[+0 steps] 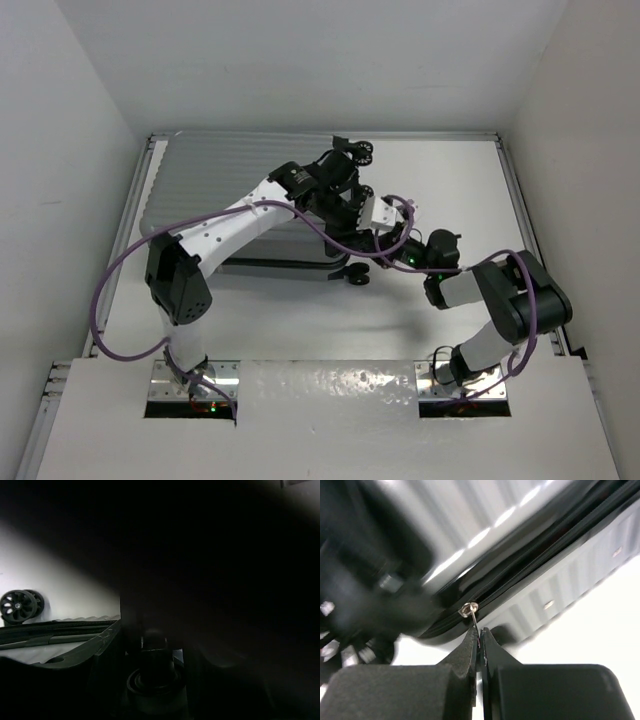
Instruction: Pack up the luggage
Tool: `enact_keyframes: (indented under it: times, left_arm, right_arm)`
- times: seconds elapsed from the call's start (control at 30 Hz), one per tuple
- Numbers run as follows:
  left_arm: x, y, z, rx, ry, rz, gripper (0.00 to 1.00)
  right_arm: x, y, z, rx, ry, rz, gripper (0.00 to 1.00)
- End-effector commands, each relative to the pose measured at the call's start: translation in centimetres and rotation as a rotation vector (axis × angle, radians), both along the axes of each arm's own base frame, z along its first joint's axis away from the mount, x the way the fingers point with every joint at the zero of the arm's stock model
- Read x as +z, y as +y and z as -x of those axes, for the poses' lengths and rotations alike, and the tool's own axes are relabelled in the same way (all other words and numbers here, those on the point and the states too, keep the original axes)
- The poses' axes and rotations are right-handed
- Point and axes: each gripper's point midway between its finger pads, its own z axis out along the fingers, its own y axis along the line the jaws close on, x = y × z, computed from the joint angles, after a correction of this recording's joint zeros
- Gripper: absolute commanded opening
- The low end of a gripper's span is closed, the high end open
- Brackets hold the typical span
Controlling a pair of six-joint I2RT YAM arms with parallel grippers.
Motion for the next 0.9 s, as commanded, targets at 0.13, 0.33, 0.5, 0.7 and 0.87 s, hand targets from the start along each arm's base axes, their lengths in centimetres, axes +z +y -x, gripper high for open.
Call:
enact_keyframes:
  times: [0.13, 0.33, 0.5, 0.7, 0.87]
  left_arm:
    - [4.6, 1.5, 6.3, -0.218, -0.006, 0.080, 0.00]
    - [3.9, 2.1, 6.9, -0.228, 0.001, 0.064, 0.00]
    - [1.7, 4.9, 8.7, -0.303, -0.064, -0.018, 0.00]
    - [-0.2, 6.9, 8.8, -0.310, -0.186, -0.082, 0.00]
    - [0.1, 7.1, 8.6, -0.287, -0.195, -0.084, 0.00]
  right_arm:
    - [2.1, 0.0, -3.6, -0.038, -0.183, 0.134, 0.00]
    - [0.9, 1.7, -1.6, 0.043, -0.162, 0.148, 0.00]
    - [0.3, 0.7, -2.7, -0.045, -0.141, 0.173, 0.00]
    - [1.0, 0.4, -5.7, -0.142, -0.109, 0.148, 0.00]
    - [0.7, -0.3, -7.3, -0.201, -0.075, 0.130, 0.00]
